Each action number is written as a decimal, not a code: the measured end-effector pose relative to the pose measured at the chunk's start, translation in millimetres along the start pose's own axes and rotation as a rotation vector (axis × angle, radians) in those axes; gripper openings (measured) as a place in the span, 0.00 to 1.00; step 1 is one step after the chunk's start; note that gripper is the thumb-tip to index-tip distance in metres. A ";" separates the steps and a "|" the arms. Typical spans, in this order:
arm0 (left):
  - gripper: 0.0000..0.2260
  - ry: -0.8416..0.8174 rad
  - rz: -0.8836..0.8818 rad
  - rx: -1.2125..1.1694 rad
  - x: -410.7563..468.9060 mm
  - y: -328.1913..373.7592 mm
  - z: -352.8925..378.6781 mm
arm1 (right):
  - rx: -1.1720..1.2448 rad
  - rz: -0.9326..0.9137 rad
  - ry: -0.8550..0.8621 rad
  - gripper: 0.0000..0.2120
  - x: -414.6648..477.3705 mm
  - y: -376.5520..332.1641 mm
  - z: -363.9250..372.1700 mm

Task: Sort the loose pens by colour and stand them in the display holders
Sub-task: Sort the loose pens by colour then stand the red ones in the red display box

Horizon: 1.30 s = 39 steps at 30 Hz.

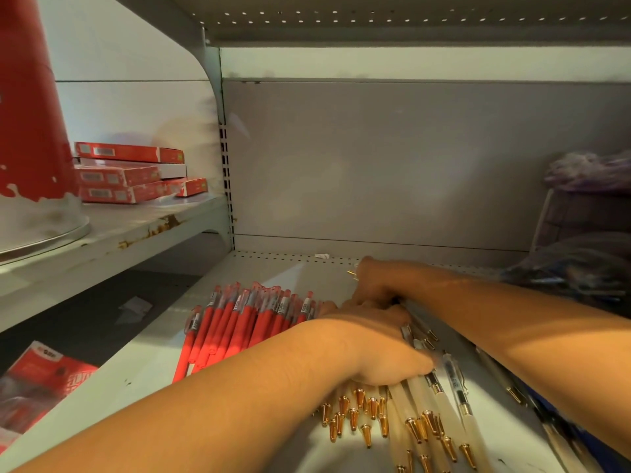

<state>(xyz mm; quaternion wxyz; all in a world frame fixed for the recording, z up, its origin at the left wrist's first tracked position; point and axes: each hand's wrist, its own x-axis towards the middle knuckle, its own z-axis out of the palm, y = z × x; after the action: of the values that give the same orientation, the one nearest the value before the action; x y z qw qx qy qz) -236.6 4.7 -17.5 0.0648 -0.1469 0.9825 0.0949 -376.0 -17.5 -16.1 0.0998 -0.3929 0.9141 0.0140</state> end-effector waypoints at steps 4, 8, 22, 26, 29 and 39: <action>0.27 -0.071 0.040 -0.021 -1.9 1.7 -5.0 | 0.081 -0.026 0.049 0.22 8.3 18.0 -3.2; 0.27 -0.109 0.052 -0.040 -3.4 2.8 -5.5 | 0.179 -0.049 0.126 0.07 5.2 39.5 -15.9; 0.30 -0.089 0.035 -0.008 -1.8 -1.0 -6.5 | 0.805 -0.018 -0.084 0.05 -76.2 71.9 -23.8; 0.30 -0.098 0.049 -0.034 -1.8 -1.2 -7.6 | 0.915 -0.002 -0.256 0.04 -115.7 80.8 -3.1; 0.29 -0.101 0.049 -0.038 -2.3 1.0 -5.9 | 0.934 -0.046 -0.289 0.05 -132.6 82.0 1.3; 0.25 0.144 0.025 -0.088 2.4 4.3 -6.1 | 0.996 -0.026 -0.090 0.08 -177.4 96.1 4.5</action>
<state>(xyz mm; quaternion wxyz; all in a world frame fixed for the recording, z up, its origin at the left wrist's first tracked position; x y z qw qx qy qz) -240.8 6.9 -11.2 -0.0140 -0.1438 0.9812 0.1282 -325.4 176.3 8.7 0.3149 -0.3078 0.7995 -0.4086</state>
